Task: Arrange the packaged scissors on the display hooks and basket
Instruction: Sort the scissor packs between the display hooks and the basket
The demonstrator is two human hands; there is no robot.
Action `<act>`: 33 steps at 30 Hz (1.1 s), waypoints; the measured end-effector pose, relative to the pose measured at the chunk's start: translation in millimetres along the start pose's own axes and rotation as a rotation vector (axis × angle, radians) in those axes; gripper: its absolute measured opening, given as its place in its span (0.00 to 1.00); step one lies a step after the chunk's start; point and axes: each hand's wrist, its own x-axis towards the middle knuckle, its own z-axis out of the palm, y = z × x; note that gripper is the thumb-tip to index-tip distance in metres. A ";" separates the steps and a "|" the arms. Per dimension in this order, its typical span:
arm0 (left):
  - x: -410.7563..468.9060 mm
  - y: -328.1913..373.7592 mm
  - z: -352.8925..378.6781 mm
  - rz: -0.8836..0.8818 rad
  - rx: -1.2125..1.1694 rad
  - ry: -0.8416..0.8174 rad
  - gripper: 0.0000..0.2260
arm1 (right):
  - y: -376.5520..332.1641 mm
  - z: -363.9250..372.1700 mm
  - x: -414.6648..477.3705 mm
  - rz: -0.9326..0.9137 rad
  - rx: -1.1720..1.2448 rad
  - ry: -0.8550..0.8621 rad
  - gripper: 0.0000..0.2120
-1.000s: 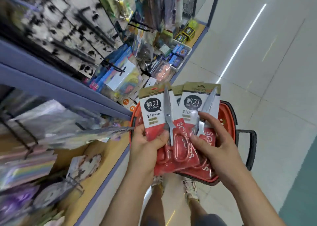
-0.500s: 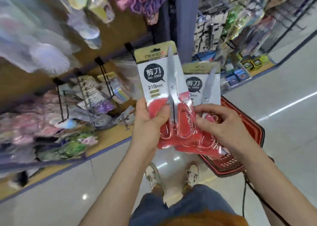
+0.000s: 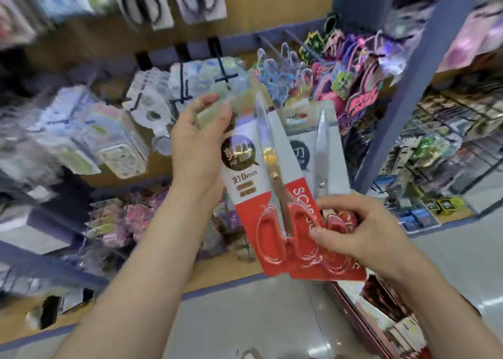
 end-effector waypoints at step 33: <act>188.7 170.1 163.1 0.311 0.302 -0.082 0.08 | -119.9 -54.4 206.8 -0.342 0.405 0.275 0.10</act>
